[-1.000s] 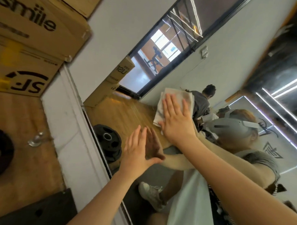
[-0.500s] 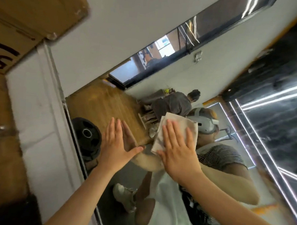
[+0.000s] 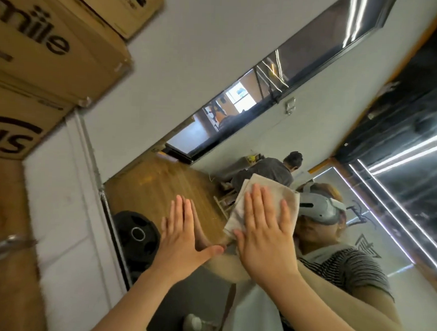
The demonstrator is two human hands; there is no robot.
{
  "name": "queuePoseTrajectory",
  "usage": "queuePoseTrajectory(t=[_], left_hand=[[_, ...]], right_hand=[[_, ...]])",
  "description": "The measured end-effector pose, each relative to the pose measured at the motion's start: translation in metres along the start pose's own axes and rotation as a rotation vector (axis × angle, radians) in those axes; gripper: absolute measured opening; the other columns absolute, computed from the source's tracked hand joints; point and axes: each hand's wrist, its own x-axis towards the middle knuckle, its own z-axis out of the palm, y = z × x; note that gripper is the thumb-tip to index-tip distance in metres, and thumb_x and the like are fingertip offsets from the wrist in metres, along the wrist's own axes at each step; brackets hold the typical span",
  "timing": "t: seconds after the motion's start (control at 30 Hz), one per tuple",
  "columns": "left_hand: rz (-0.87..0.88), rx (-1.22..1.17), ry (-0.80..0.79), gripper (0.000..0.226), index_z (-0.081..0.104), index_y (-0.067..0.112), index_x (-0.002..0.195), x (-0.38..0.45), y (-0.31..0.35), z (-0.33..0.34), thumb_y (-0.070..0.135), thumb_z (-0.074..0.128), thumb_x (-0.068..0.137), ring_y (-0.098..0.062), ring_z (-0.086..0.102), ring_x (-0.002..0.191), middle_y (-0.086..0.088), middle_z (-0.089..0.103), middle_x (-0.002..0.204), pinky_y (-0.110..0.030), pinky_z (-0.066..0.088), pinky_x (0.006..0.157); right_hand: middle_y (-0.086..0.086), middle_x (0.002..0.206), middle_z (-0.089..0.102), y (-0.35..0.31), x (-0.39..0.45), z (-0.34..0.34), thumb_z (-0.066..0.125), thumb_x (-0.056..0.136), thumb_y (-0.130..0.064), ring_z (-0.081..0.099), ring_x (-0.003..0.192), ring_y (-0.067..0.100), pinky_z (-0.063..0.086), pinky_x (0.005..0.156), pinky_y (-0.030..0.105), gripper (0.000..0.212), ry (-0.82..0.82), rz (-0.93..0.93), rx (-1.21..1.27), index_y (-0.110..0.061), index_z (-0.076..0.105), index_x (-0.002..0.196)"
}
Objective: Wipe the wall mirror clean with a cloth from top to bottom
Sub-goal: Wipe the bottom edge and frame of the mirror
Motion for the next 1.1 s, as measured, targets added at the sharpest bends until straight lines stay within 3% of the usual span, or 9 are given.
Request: queuePoseTrajectory(t=[0.07,0.17,0.33,0.4,0.5,0.63,0.73,0.87,1.1], left_hand=[[-0.017,0.017,-0.051,0.131,-0.059,0.017,0.115,0.002,0.000,-0.002,0.104,-0.002,0.036,-0.012,-0.058,0.117,0.002,-0.065,0.125,-0.038,-0.025,0.108],[-0.032,0.031,-0.129,0.129,-0.062,0.017,0.110,0.004,0.003,-0.008,0.101,0.008,0.042,-0.012,-0.062,0.110,0.002,-0.068,0.120,-0.038,-0.027,0.106],[-0.037,-0.023,-0.066,0.130,-0.058,0.020,0.117,-0.004,0.006,-0.014,0.104,0.002,0.037,-0.014,-0.053,0.123,0.003,-0.062,0.129,-0.037,-0.021,0.111],[-0.031,-0.040,-0.023,0.132,-0.052,0.020,0.125,-0.008,0.009,-0.015,0.104,0.006,0.041,-0.016,-0.042,0.134,0.001,-0.053,0.141,-0.039,-0.014,0.116],[-0.036,-0.100,0.002,0.134,-0.035,0.018,0.144,-0.011,0.014,-0.022,0.088,0.048,0.064,-0.020,-0.025,0.144,-0.002,-0.035,0.155,-0.042,-0.001,0.119],[-0.102,-0.113,0.066,0.139,-0.027,0.017,0.149,0.000,0.009,-0.036,0.070,0.071,0.065,-0.025,-0.018,0.147,-0.001,-0.028,0.157,-0.046,0.005,0.119],[-0.136,-0.099,0.023,0.144,-0.033,0.014,0.145,0.006,0.001,-0.035,0.075,0.068,0.063,-0.024,-0.030,0.143,-0.006,-0.039,0.153,-0.046,-0.003,0.118],[-0.106,-0.134,-0.001,0.146,-0.045,0.016,0.132,0.009,-0.009,-0.026,0.093,0.044,0.046,-0.021,-0.037,0.138,-0.004,-0.046,0.148,-0.045,-0.008,0.119],[-0.090,-0.103,0.001,0.136,-0.057,0.024,0.115,0.014,-0.014,-0.020,0.098,0.028,0.039,-0.020,-0.044,0.134,-0.002,-0.053,0.142,-0.039,-0.020,0.112]], right_hand=[[0.018,0.153,0.023,-0.003,0.036,-0.007,0.020,0.096,-0.039,0.016,0.144,0.034,0.001,0.118,0.053,0.064,0.016,0.009,0.006,0.000,0.039,0.143],[0.012,0.157,-0.013,-0.006,0.096,-0.016,0.009,0.102,-0.041,-0.017,0.144,0.029,-0.019,0.112,0.051,0.062,-0.047,-0.019,-0.047,-0.005,0.003,0.152],[0.012,0.157,-0.021,-0.005,0.117,-0.027,0.010,0.103,-0.044,-0.023,0.144,0.028,-0.020,0.111,0.048,0.065,-0.153,-0.042,-0.065,-0.006,-0.010,0.152],[0.013,0.155,-0.015,-0.001,0.083,-0.021,0.011,0.103,-0.041,-0.015,0.144,0.029,-0.016,0.115,0.049,0.062,-0.117,-0.075,-0.060,-0.005,0.000,0.152],[0.016,0.154,0.021,0.007,0.032,-0.011,0.025,0.097,-0.041,0.021,0.144,0.033,0.001,0.118,0.050,0.063,-0.019,-0.122,-0.006,-0.002,0.033,0.145],[0.016,0.151,0.026,0.010,0.035,-0.011,0.029,0.094,-0.041,0.030,0.141,0.033,0.000,0.117,0.049,0.063,-0.060,-0.188,-0.036,-0.001,0.037,0.142],[0.015,0.152,0.023,0.005,0.072,-0.015,0.019,0.094,-0.044,0.026,0.143,0.032,-0.003,0.116,0.048,0.067,-0.147,-0.189,-0.067,-0.003,0.036,0.145],[0.010,0.158,-0.016,-0.002,0.142,-0.023,-0.013,0.088,-0.051,-0.018,0.146,0.027,-0.021,0.113,0.048,0.074,-0.160,-0.269,-0.129,-0.010,-0.011,0.150],[0.012,0.162,-0.013,-0.037,0.240,-0.026,0.013,0.103,-0.046,-0.014,0.148,0.027,-0.012,0.116,0.050,0.067,-0.198,-0.185,-0.176,-0.007,-0.008,0.153]])
